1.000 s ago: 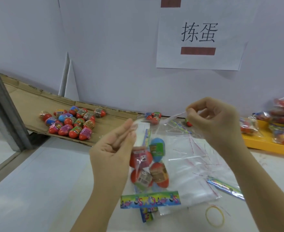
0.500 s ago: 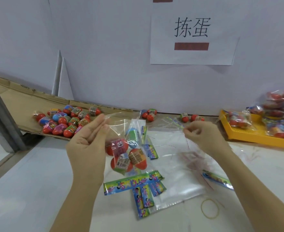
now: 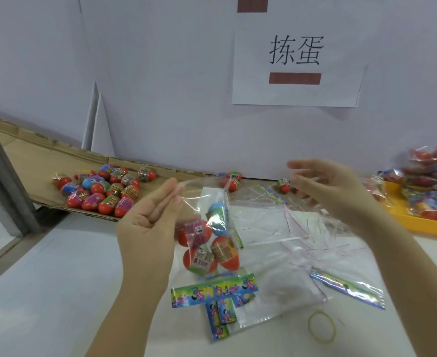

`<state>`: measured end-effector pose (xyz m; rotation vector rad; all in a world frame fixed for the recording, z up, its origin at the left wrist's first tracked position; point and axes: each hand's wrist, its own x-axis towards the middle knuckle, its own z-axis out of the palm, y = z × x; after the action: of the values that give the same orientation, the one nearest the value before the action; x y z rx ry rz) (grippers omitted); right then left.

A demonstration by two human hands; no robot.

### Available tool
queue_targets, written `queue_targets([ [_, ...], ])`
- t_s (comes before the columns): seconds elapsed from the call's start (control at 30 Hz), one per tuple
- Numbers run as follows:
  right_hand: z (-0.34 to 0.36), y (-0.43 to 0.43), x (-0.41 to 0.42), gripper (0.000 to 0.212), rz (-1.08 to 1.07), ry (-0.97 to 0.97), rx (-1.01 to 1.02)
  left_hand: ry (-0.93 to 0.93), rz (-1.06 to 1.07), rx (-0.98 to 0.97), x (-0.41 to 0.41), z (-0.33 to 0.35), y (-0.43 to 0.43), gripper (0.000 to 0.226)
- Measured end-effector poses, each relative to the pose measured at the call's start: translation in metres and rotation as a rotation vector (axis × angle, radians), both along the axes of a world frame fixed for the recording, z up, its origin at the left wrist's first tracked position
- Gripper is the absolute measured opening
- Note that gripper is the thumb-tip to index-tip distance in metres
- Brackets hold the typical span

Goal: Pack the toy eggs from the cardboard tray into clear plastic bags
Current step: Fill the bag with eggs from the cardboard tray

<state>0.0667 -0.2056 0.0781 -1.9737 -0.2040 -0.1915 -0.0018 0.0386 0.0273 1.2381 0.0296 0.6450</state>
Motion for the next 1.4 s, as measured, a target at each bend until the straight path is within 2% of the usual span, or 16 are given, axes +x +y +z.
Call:
queue_targets([
  [0.07,0.005,0.025,-0.015,0.043,0.234,0.125,0.194,-0.003,-0.031,0.059,-0.002,0.001,-0.006,0.028],
  [0.17,-0.008,0.059,-0.03,0.082,0.405,0.356,0.034,-0.021,-0.047,0.068,-0.006,0.004,-0.013,0.028],
  [0.2,-0.012,0.066,-0.035,0.082,0.436,0.409,0.056,-0.031,-0.052,0.066,-0.007,0.005,-0.014,0.028],
  [0.33,-0.021,0.077,-0.035,0.048,0.374,0.415,0.297,-0.028,-0.091,0.05,-0.008,0.005,-0.013,0.036],
  [0.47,-0.02,0.076,-0.033,0.032,0.334,0.363,0.376,0.136,-0.199,-0.009,-0.006,0.007,-0.013,0.059],
  [0.53,-0.019,0.076,-0.034,0.024,0.313,0.344,0.408,0.209,-0.262,0.029,-0.005,0.005,-0.014,0.056],
  [0.6,-0.019,0.076,-0.035,0.023,0.304,0.333,0.42,0.233,-0.28,0.028,-0.005,0.004,-0.016,0.035],
  [0.67,-0.018,0.077,-0.035,0.024,0.313,0.333,0.443,0.238,-0.279,-0.001,-0.005,0.004,-0.017,0.026],
  [0.87,-0.019,0.076,-0.034,0.019,0.334,0.303,0.439,0.257,-0.272,-0.067,-0.005,0.004,-0.019,0.03],
  [0.97,-0.019,0.075,-0.033,0.023,0.308,0.305,0.438,0.25,-0.26,-0.075,-0.005,0.005,-0.02,0.039],
  [1.07,-0.019,0.073,-0.032,0.022,0.301,0.306,0.427,0.191,-0.223,-0.104,-0.005,0.006,-0.017,0.027],
  [1.3,-0.019,0.075,-0.029,0.056,0.253,0.342,0.484,0.169,-0.112,-0.1,-0.005,0.004,-0.017,0.02],
  [1.33,-0.018,0.073,-0.028,0.054,0.242,0.352,0.486,0.167,-0.111,-0.105,-0.005,0.005,-0.016,0.018],
  [1.4,-0.018,0.067,-0.025,0.032,0.246,0.355,0.45,0.166,-0.11,-0.107,-0.005,0.006,-0.015,0.015],
])
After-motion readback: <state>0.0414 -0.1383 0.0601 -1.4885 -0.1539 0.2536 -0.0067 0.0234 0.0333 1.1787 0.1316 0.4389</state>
